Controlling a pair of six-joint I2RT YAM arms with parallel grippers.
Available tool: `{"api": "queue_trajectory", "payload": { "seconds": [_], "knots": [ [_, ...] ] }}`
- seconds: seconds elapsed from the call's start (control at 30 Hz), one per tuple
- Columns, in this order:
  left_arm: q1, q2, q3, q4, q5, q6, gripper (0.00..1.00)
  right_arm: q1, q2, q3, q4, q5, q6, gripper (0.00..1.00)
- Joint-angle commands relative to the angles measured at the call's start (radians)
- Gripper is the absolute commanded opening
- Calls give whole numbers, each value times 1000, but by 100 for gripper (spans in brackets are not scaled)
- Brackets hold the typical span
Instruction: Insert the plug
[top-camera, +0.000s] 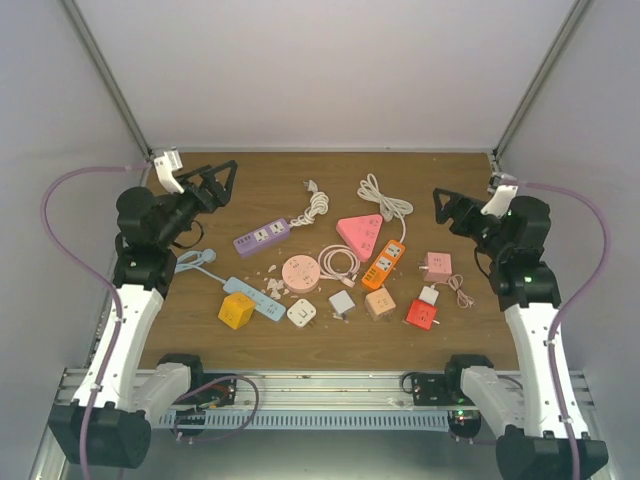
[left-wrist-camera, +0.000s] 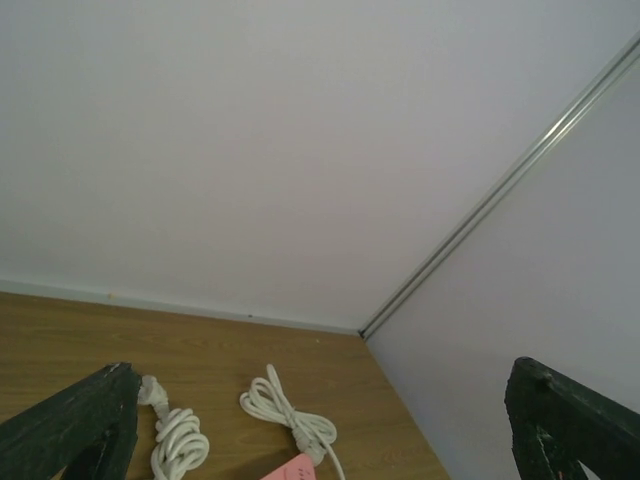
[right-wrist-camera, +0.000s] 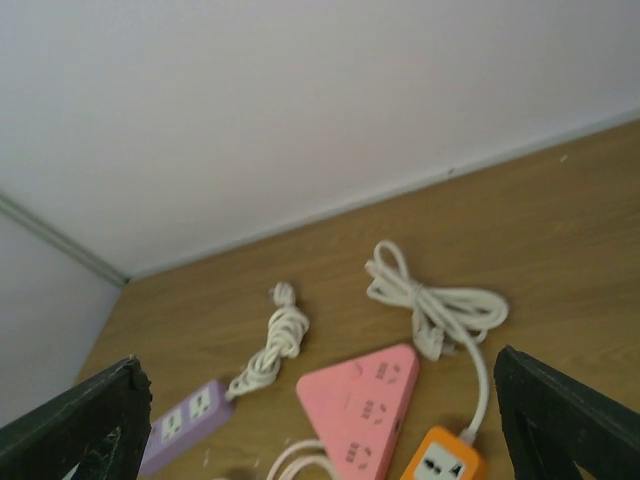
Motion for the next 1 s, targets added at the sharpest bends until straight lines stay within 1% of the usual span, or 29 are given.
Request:
{"api": "queue_trajectory", "payload": {
  "seconds": [0.0,0.17,0.27,0.37,0.43,0.53,0.63,0.73,0.97],
  "knots": [
    [-13,-5,-66,202,29,-50,99,-23,5,-60,81,-223,25,94],
    [-52,19,-145,321,112,-45,99,-21,55,-116,137,-294,34,95],
    [-118,82,-158,340,151,-22,99,-11,76,-161,209,-291,76,94],
    [-206,175,-121,277,106,21,99,8,97,-190,247,-249,116,94],
    [-256,256,-103,262,84,3,99,16,123,-191,239,-211,132,94],
    [-306,403,-61,255,86,-37,99,71,165,-185,205,-141,147,93],
    [-339,555,8,248,78,-95,97,95,202,-195,193,-77,154,93],
    [-368,665,91,189,41,-105,97,111,236,-221,242,-55,138,94],
    [-406,848,216,156,49,-98,94,137,432,-173,277,-53,116,93]
  ]
}}
